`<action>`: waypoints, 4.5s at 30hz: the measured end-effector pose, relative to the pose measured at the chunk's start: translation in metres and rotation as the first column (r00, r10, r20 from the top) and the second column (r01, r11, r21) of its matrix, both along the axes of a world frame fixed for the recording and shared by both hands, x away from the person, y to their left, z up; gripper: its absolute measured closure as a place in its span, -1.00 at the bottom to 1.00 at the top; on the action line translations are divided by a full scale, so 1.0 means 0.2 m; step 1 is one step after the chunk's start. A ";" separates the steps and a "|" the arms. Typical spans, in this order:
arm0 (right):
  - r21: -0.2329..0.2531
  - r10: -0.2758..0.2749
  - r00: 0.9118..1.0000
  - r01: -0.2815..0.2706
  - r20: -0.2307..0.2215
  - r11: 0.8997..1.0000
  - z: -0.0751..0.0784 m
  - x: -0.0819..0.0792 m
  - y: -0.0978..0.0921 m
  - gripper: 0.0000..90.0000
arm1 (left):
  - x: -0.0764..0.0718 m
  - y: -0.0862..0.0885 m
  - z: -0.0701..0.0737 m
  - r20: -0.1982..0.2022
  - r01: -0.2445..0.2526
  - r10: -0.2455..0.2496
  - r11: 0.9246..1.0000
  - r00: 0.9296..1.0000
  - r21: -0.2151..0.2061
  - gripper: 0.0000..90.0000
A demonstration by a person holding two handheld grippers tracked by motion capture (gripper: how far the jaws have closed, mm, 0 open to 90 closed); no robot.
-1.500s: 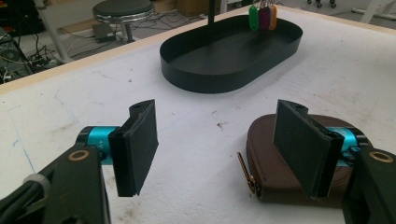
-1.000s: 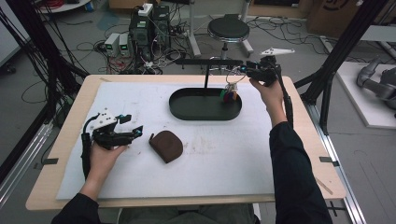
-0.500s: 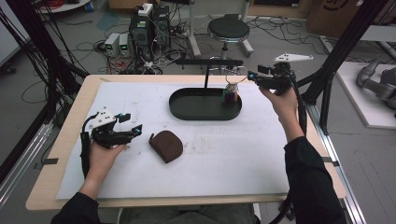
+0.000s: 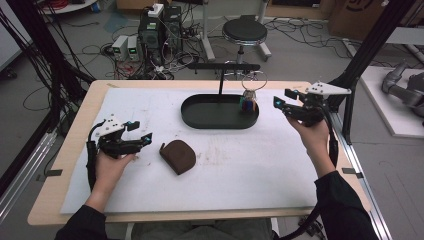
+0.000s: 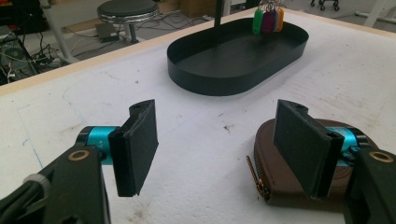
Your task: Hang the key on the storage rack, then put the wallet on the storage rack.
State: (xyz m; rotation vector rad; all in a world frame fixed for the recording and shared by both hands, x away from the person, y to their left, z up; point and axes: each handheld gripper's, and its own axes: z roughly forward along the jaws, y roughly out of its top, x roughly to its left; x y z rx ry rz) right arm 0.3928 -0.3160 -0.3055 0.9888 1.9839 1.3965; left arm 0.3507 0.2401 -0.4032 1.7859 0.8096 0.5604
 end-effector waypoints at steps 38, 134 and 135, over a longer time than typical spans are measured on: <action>-0.013 -0.105 0.994 0.105 0.017 0.994 -0.37 -0.27 -0.09 -0.24 | 0.01 -0.04 0.00 0.004 0.002 -0.002 1.000 1.000 0.019 -0.31; -0.143 -0.062 0.996 0.071 0.067 0.987 -0.41 -0.25 0.00 -0.13 | 0.12 -0.32 -0.04 -0.146 0.253 -0.268 0.960 0.952 -0.116 0.92; -0.145 -0.060 0.996 0.070 0.073 0.987 -0.41 -0.25 0.01 -0.13 | 0.11 -0.33 -0.03 -0.127 0.255 -0.270 0.959 0.954 -0.124 0.92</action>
